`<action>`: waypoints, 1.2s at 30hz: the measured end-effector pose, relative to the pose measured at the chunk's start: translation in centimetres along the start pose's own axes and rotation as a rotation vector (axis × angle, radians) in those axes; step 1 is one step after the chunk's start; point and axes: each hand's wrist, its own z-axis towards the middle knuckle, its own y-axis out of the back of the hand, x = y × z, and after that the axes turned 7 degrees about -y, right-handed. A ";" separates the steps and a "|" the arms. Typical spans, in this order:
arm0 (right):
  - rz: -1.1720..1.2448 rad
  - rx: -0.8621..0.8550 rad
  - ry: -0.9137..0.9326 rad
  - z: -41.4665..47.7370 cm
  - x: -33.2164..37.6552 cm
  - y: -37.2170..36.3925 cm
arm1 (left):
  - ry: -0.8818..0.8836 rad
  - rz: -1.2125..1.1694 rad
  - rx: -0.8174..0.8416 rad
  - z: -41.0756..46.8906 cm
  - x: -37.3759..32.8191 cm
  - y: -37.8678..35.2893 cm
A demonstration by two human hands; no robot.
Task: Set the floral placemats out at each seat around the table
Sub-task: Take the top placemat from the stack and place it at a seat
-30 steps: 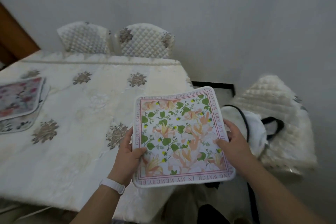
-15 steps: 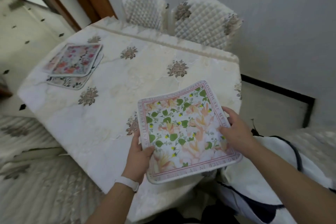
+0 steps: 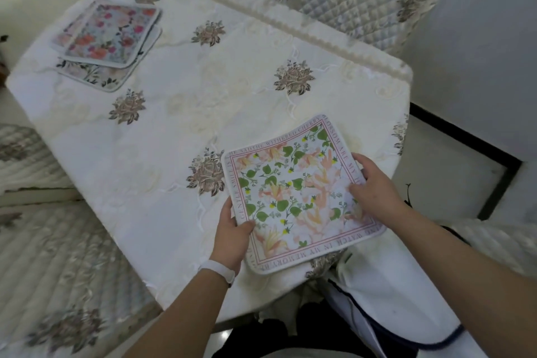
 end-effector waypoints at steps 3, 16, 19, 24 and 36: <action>-0.005 -0.016 -0.014 1.2 -0.4 -0.3 | 0.031 -0.002 -0.034 0.5 0.6 -0.5; 0.121 0.027 -0.054 2.9 -2.1 -0.3 | 0.095 0.133 -0.051 -0.8 1.0 -0.8; 0.144 0.020 -0.052 3.1 -2.2 0.0 | 0.083 0.151 -0.052 -0.8 0.6 -1.2; 0.289 -0.092 -0.101 2.1 -3.2 -0.3 | 0.091 0.062 -0.078 -1.0 0.3 -2.0; 0.648 -0.329 -0.289 -2.5 -5.2 -4.1 | 0.119 -0.026 -0.094 0.8 0.3 -3.1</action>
